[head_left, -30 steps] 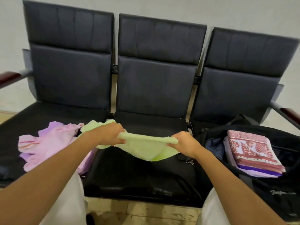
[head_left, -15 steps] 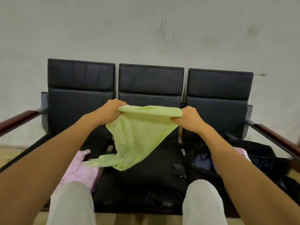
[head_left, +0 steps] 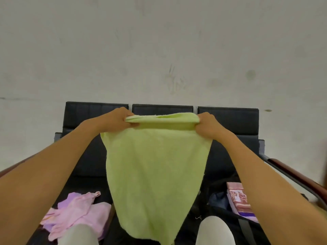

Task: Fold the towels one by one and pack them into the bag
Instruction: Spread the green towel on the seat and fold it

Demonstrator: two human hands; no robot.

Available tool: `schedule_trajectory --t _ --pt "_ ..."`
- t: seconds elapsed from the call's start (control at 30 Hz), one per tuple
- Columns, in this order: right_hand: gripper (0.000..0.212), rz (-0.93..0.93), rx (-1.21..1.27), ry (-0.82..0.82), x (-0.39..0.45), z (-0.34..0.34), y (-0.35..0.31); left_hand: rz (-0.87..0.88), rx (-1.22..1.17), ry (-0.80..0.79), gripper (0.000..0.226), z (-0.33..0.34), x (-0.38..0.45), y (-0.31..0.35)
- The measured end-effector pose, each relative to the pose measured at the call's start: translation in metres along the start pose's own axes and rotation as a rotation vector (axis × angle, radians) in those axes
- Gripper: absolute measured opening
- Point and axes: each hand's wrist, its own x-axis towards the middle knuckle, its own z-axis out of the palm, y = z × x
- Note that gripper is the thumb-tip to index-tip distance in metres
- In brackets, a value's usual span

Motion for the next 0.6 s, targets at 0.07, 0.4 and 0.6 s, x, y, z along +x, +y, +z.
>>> schedule_trajectory --t 0.07,0.4,0.6 --pt "0.019 0.004 0.089 0.009 0.000 -0.004 0.003 -0.018 0.012 -0.010 0.034 -0.005 0.001 0.004" --pt "0.051 -0.051 0.000 -0.264 -0.002 0.006 0.037 -0.171 0.131 -0.331 0.072 0.004 0.005 0.001" --pt "0.026 0.004 -0.371 -0.359 0.041 0.053 0.064 -0.187 0.337 -0.319 0.027 0.054 0.041 -0.034"
